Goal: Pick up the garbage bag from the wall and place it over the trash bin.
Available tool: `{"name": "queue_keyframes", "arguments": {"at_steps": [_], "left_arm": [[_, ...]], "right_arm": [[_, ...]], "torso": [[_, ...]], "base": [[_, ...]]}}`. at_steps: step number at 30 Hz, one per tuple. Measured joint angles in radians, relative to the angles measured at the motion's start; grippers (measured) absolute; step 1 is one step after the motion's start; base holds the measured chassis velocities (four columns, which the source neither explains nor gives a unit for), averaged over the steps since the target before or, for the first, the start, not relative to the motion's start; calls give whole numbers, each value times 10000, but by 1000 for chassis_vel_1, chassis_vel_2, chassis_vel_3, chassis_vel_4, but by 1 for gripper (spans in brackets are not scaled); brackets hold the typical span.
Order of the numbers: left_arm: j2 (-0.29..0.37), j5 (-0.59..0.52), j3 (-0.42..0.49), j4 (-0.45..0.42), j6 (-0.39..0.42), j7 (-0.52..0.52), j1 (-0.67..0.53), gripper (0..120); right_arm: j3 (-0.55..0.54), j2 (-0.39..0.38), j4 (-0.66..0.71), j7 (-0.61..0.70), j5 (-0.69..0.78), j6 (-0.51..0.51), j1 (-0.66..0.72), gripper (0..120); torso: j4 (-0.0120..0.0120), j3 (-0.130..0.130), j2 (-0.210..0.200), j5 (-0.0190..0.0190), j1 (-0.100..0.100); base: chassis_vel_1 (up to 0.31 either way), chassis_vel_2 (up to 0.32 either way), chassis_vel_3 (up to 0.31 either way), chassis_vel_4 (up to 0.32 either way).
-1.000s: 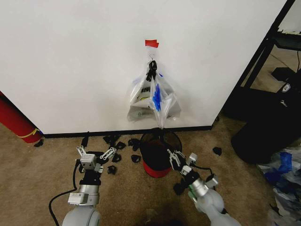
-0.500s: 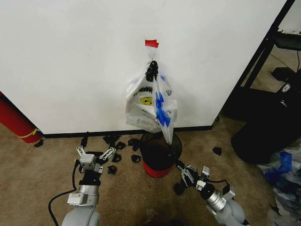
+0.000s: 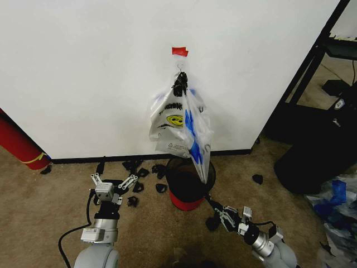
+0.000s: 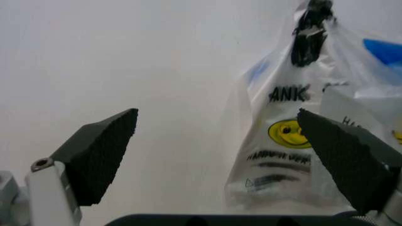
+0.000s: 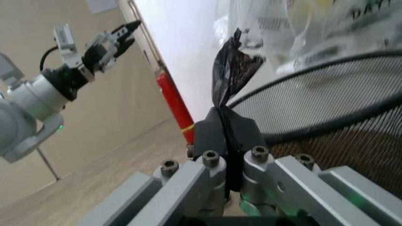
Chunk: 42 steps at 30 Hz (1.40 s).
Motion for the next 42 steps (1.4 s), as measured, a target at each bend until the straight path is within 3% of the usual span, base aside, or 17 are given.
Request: {"name": "queue_keyframes", "arguments": {"at_steps": [7, 14, 20, 23, 28, 29, 31, 35, 42], "left_arm": [[487, -438, 269, 53, 31, 383, -553, 100], [2014, -1075, 883, 434, -415, 2050, -1614, 100], [3029, -1542, 1702, 715, 139, 2196, -2703, 100], [3595, -1830, 2360, 860, 697, 1929, -3412, 100], [4354, -1520, 4456, 740, 2817, -172, -4837, 100], [4354, -1520, 4456, 740, 2817, -172, -4837, 100], [4390, -1350, 5097, 616, 3850, -897, -5291, 100], [4153, -634, 5638, 916, 5174, -2109, -6000, 100], [4032, 134, 5877, 1491, 5943, -2897, -6601, 99]], "right_arm": [[-288, 415, 881, 967, 513, 478, 630, 0], [-810, 1031, 1109, 1252, 72, 515, 1562, 0], [-887, 1165, 753, 945, -362, 532, 1541, 0], [-876, 1237, 459, 849, -581, 622, 1558, 0], [-852, 1429, 279, 807, -861, 714, 1565, 0], [-852, 1429, 279, 807, -861, 714, 1565, 0], [-850, 1526, 223, 803, -992, 764, 1574, 0], [-877, 1666, 176, 796, -1154, 813, 1604, 0], [-904, 1723, 214, 787, -1225, 831, 1603, 0]], "torso": [[1, 0, 0, -1, 0], [4, 0, 0, -4, 0], [-3, 1, 0, -4, 0], [1, 1, -1, -1, 0], [-1, 1, -1, -2, 1], [-1, 1, -1, -2, 1], [-1, 0, 0, 2, 0], [0, 1, -1, 0, 1], [0, 1, -1, -1, 1]], "base": [[0, 0, 0, 0], [0, 0, 0, 0], [0, 0, 0, 0], [0, 0, 0, 0], [0, 0, 0, 0], [0, 0, 0, 0], [0, 0, 0, 0], [0, 0, 0, 0], [0, 0, 0, 0]]}}
